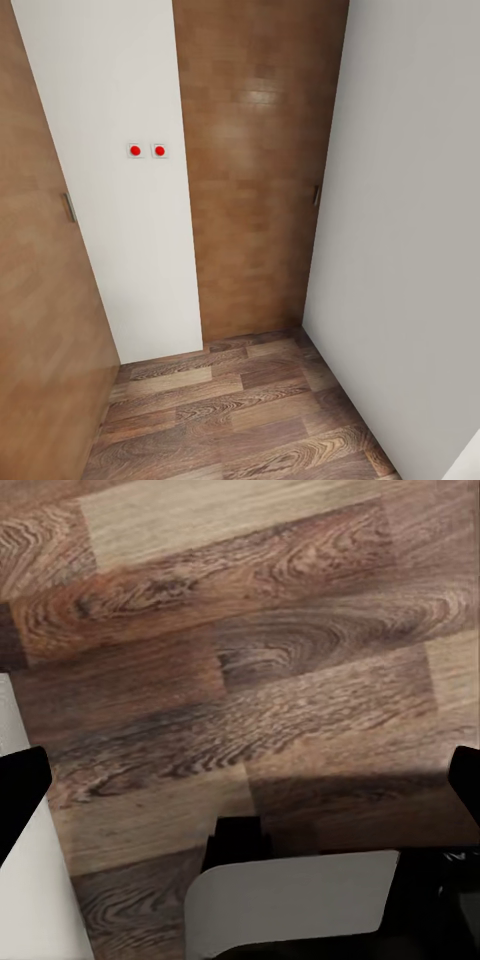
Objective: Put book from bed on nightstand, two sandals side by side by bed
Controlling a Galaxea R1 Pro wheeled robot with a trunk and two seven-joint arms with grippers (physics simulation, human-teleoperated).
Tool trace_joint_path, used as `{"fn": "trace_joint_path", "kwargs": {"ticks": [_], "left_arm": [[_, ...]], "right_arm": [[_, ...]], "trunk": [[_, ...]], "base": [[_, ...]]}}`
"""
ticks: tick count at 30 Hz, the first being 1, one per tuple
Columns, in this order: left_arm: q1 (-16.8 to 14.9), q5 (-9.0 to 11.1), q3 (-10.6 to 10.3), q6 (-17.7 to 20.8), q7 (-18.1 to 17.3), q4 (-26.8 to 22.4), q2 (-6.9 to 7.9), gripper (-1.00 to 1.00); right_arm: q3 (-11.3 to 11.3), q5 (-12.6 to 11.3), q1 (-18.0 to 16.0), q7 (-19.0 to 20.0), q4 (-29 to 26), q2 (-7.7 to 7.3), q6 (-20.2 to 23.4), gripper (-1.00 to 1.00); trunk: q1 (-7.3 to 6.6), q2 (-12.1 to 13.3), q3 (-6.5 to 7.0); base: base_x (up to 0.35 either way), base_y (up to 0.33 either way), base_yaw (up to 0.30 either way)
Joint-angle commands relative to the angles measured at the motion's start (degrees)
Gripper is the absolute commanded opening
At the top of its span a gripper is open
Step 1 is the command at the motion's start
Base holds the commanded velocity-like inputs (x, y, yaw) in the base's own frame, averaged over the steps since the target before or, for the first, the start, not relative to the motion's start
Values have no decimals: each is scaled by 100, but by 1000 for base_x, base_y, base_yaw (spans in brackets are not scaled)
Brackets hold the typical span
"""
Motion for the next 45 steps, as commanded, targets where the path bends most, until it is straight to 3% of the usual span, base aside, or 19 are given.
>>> {"fn": "trace_joint_path", "kwargs": {"ticks": [1, 8, 13, 45], "left_arm": [[-31, -16, -74, 1, 4, -6, 1, 100], [-117, -114, -455, -3, 14, -48, 1, 100], [-138, -142, -581, -40, 13, -63, 1, 100], [-148, -156, -803, -480, 0, -73, -8, 100]], "right_arm": [[-42, -2, 0, -4, -13, 6, 27, 100], [-33, -2, -1, 17, -11, 12, 1, 100], [-10, -2, -1, 23, -6, 27, -179, 100], [11, -1, -1, 50, -2, 35, -405, 100]], "trunk": [[0, -3, -6], [0, -3, -6], [0, -3, -6], [0, -3, -6]], "base": [[0, 0, 0], [0, 0, 0], [0, 0, 0], [20, 15, -88]]}}
